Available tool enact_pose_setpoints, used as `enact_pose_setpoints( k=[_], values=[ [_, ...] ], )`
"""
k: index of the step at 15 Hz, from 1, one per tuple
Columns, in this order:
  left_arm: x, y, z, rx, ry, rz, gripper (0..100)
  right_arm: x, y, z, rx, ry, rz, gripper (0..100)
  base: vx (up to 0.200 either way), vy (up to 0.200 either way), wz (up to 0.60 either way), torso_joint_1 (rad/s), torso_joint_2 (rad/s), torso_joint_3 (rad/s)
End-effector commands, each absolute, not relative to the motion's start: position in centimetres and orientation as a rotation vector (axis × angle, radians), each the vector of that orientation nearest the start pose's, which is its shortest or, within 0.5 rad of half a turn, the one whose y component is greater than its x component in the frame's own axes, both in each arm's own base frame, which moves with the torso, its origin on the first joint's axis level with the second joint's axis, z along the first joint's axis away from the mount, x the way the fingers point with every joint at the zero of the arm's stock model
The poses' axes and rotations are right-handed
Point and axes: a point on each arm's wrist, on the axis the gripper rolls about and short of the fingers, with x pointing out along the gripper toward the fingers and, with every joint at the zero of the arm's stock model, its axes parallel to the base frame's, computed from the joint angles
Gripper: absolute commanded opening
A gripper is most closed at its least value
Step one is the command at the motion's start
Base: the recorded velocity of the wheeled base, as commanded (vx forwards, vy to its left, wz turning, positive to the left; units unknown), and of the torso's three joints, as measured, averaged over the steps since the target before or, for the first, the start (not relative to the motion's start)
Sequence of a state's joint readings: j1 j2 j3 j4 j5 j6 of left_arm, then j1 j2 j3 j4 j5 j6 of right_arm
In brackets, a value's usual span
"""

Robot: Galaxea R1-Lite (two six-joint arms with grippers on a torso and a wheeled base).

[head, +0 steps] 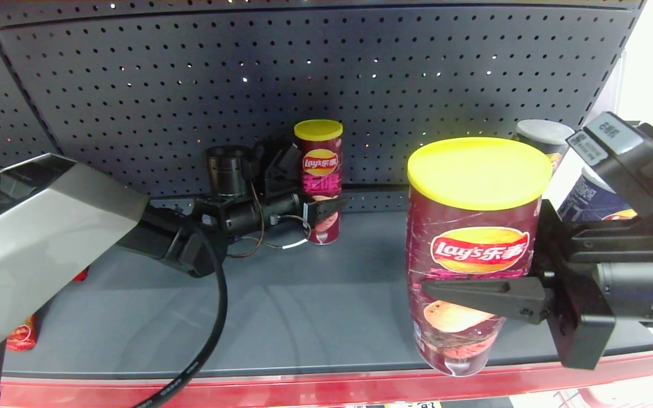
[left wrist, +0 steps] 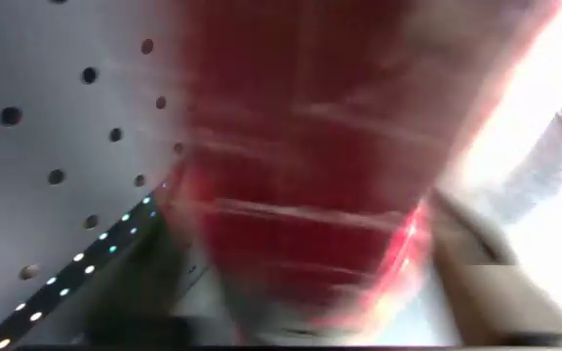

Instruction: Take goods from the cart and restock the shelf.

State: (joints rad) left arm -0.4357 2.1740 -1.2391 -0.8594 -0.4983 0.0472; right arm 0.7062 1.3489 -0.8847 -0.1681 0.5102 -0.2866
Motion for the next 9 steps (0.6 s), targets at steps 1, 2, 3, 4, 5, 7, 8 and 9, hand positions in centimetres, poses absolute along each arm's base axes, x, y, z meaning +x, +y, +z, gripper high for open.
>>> enact_pose_setpoints(
  k=[1,2,3,4,5,7,8,9],
  values=[
    [38.9,-19.4,14.3,0.042,0.057,-0.935,0,15.9,14.9,25.3,-0.279,0.135,1.242,0,0.000,0.000,0.00,0.000,0.00,0.000],
    [38.7,-19.4,14.7,0.042,0.049,-0.937,0,16.0,15.0,25.3,-0.279,0.137,1.243,0,0.000,0.000,0.00,0.000,0.00,0.000],
    [38.7,-19.4,14.7,0.042,0.049,-0.937,0,16.0,15.0,25.3,-0.279,0.137,1.243,0,0.000,0.000,0.00,0.000,0.00,0.000],
    [37.1,-19.3,16.9,0.043,0.011,-0.950,0,16.2,15.2,25.4,-0.280,0.134,1.243,0,0.000,0.000,0.00,0.000,0.00,0.000],
    [36.2,-19.2,17.6,0.043,0.003,-0.956,0,16.2,15.2,25.4,-0.280,0.133,1.242,0,0.000,0.000,0.00,0.000,0.00,0.000],
    [33.0,-18.9,18.9,0.044,0.004,-0.982,0,16.4,15.3,25.3,-0.281,0.139,1.241,0,0.000,0.000,0.00,0.000,0.00,0.000],
    [30.9,-18.6,19.2,0.044,0.021,-1.002,0,16.4,15.3,25.3,-0.281,0.139,1.240,0,0.000,0.000,0.00,0.000,0.00,0.000],
    [27.6,-17.9,19.0,0.045,0.057,-1.035,0,16.4,15.3,25.3,-0.281,0.140,1.235,0,0.000,0.000,0.00,0.000,0.00,0.000]
  ],
)
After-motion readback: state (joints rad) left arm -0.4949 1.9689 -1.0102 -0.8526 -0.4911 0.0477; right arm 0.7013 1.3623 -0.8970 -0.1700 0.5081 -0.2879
